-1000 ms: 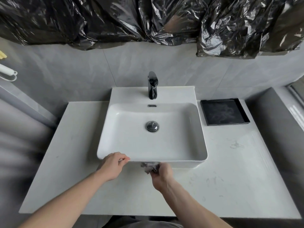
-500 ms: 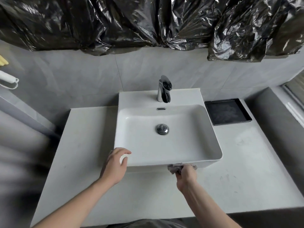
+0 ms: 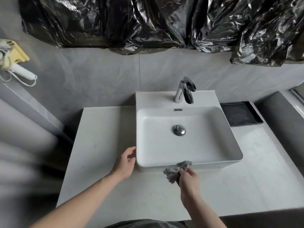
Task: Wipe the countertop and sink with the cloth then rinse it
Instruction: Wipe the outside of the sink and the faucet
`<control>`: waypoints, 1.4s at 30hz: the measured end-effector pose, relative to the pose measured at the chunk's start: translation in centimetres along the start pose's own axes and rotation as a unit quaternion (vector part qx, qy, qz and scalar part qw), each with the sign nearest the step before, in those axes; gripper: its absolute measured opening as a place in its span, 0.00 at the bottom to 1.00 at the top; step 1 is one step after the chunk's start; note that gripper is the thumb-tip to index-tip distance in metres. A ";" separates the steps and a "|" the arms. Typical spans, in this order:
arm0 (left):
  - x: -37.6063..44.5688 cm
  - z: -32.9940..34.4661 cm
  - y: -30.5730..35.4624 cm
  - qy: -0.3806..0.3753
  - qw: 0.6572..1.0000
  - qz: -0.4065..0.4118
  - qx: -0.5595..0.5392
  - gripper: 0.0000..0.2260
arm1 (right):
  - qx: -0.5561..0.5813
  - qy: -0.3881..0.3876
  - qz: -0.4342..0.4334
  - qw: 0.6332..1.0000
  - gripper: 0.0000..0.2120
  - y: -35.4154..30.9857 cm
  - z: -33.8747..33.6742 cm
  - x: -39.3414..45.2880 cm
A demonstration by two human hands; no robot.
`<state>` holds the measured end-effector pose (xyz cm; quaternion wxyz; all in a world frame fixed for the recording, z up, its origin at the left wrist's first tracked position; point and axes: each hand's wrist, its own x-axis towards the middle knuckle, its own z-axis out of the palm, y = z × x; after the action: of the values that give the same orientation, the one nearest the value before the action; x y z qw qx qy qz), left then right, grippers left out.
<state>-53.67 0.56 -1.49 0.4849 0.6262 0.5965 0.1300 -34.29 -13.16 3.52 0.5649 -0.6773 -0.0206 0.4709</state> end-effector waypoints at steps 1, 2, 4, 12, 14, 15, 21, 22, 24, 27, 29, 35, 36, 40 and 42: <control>0.1 -0.3 0.0 -0.009 1.000 0.003 -0.004 0.22 | -0.036 0.006 -0.041 0.999 0.12 -0.3 0.0 -0.5; 0.2 -0.5 0.0 -0.015 1.000 0.004 -0.006 0.22 | -0.078 0.018 -0.090 0.993 0.12 -0.6 0.2 -0.6; 0.4 -0.9 -0.2 -0.023 1.000 0.000 -0.011 0.22 | -0.163 0.030 -0.178 0.970 0.13 -1.5 1.0 -0.4; 0.7 -1.0 -0.8 -0.055 0.995 -0.027 -0.085 0.24 | -0.483 -0.114 -0.286 0.820 0.16 2.2 5.9 4.8; 0.8 -1.2 -1.2 -0.064 0.990 -0.045 -0.118 0.25 | -0.498 -0.142 -0.291 0.805 0.17 3.8 7.8 5.2; 0.9 -1.3 -1.5 -0.067 0.987 -0.058 -0.134 0.26 | -0.485 -0.151 -0.287 0.812 0.16 4.3 9.1 5.3; 1.2 -2.4 -2.1 -0.060 0.977 -0.106 -0.173 0.27 | -0.404 -0.156 -0.326 0.840 0.07 3.7 15.2 6.5; 1.3 -2.4 -2.0 -0.068 0.977 -0.106 -0.174 0.27 | -0.405 -0.160 -0.343 0.832 0.06 3.1 15.7 7.2; 1.5 -2.2 -1.4 -0.087 0.975 -0.098 -0.176 0.26 | -0.432 -0.177 -0.367 0.804 0.11 1.8 16.6 9.1; 2.6 -1.5 -0.6 -0.102 0.979 -0.066 -0.164 0.20 | -0.527 -0.207 -0.400 0.720 0.27 0.1 18.0 12.9; 3.5 -1.1 -0.5 -0.102 0.983 -0.057 -0.141 0.21 | -0.576 -0.237 -0.420 0.660 0.28 -0.8 19.2 15.4; 4.4 -1.4 2.3 -0.097 0.993 -0.042 -0.050 0.32 | -0.645 -0.245 -0.428 0.583 0.25 -5.4 22.3 21.3; 4.5 -1.4 2.2 -0.101 0.992 -0.048 -0.052 0.32 | -0.649 -0.243 -0.432 0.577 0.25 -6.2 22.5 22.4; 4.6 -1.4 2.0 -0.103 0.990 -0.058 -0.072 0.32 | -0.647 -0.197 -0.423 0.603 0.30 -9.1 22.5 26.3; 4.7 -1.3 1.8 -0.100 0.990 -0.060 -0.076 0.33 | -0.644 -0.153 -0.398 0.635 0.30 -10.5 21.1 27.9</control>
<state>-52.31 5.56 -1.40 0.5955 0.5601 0.5700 0.0825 -27.44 22.02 -3.69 0.1071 -0.7140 -0.6721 0.1645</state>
